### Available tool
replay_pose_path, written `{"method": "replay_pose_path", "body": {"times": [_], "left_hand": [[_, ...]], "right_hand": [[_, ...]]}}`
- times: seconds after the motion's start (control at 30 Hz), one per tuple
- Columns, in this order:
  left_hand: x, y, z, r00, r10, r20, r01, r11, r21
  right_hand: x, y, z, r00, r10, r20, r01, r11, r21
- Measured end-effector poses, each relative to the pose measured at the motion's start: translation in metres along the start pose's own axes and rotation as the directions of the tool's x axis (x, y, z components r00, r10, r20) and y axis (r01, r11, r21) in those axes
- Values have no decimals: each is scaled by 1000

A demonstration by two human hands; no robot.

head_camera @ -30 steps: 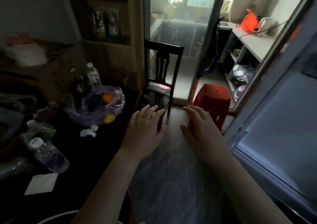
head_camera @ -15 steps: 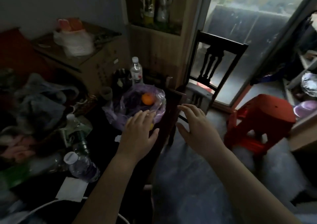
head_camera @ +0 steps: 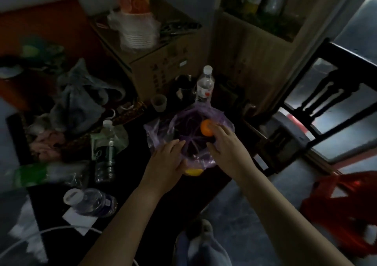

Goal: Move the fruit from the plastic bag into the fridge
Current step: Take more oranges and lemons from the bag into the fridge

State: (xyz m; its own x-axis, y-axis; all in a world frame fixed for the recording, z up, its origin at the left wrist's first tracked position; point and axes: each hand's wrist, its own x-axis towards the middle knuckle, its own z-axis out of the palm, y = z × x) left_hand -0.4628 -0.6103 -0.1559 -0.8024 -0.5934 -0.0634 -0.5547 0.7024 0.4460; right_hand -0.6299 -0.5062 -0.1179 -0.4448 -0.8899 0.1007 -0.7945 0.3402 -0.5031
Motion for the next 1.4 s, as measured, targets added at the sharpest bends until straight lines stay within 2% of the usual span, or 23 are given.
{"method": "replay_pose_path", "body": {"times": [0.1, 0.33, 0.6, 0.87, 1.1, 1.4], "left_hand": [[17, 2, 13, 998, -65, 23, 66, 995, -68], [67, 5, 50, 987, -161, -22, 157, 979, -132], [102, 5, 81, 972, -234, 27, 234, 943, -237], [85, -6, 99, 944, -304, 129, 322, 933, -159], [68, -3, 115, 926, -330, 181, 354, 928, -116], [60, 1, 130, 871, -426, 246, 448, 893, -39]], "right_hand": [[33, 26, 10, 998, 3, 63, -5, 1000, 17], [96, 73, 46, 976, -19, 216, 13, 999, 31], [154, 102, 87, 935, -105, 337, 107, 994, 12], [172, 127, 107, 904, -103, 416, 162, 981, -109], [170, 146, 105, 900, -30, 434, 127, 972, -197], [156, 155, 101, 880, 19, 475, 108, 965, -239]]}}
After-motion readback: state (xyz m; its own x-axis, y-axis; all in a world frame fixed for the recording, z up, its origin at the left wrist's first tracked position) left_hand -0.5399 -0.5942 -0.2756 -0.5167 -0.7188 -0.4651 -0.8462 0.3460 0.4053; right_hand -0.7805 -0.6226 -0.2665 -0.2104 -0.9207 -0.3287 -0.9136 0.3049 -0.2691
